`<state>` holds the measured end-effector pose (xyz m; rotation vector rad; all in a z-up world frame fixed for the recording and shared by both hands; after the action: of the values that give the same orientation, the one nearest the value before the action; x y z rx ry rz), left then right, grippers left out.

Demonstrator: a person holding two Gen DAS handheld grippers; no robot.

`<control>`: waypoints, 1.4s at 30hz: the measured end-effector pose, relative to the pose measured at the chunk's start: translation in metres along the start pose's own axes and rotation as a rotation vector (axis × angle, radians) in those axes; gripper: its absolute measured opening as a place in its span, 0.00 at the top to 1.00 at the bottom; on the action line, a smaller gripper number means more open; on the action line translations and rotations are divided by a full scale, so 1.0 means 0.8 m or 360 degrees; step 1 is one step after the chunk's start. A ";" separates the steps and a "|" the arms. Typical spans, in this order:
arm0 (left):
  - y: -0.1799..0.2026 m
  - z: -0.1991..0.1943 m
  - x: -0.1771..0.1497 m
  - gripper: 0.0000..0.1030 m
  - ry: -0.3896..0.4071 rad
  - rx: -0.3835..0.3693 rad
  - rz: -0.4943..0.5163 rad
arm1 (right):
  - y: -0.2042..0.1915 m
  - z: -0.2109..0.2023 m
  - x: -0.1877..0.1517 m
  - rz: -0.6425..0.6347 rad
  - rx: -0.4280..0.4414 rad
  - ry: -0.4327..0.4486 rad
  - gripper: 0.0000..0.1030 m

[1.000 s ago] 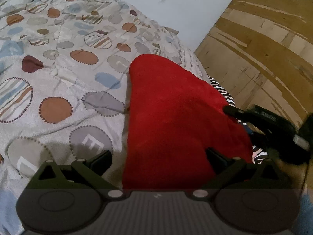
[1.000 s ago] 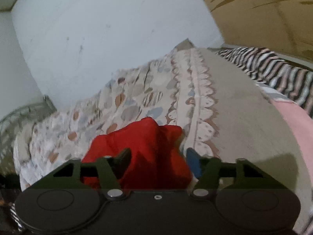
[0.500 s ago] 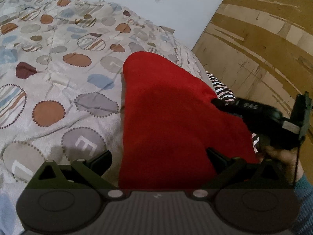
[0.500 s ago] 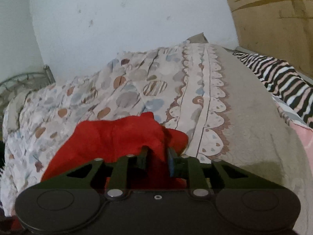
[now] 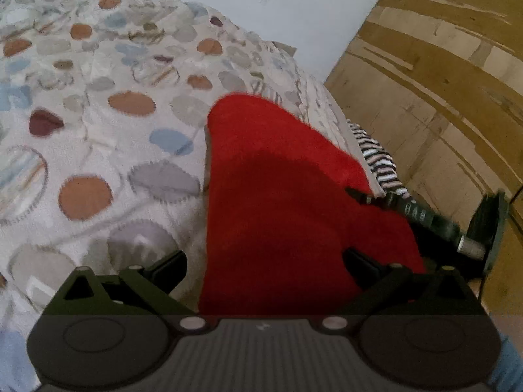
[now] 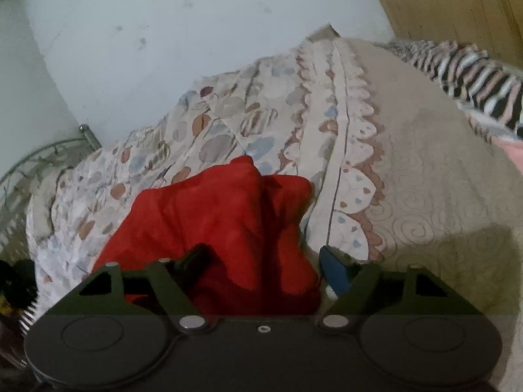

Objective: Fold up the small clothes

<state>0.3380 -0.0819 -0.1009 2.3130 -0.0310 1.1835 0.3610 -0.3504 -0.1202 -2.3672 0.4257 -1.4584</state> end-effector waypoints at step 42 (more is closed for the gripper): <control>0.006 0.030 -0.019 0.00 -0.0099 -0.0118 -0.0043 | 0.009 -0.004 -0.015 0.0011 0.0063 0.0147 0.24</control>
<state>0.3456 -0.1008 -0.1213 2.2780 -0.0649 1.0790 0.3522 -0.3525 -0.1311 -2.2722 0.4234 -1.5632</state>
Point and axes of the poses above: each gripper's, at about its wrist camera, not at the fingertips, and z roughly the way its jaws point, y to its right, x to its top, the point moved 7 cm from there along z, roughly the way its jaws point, and after that the axes turned 9 degrees about y, right-handed, at the moved point
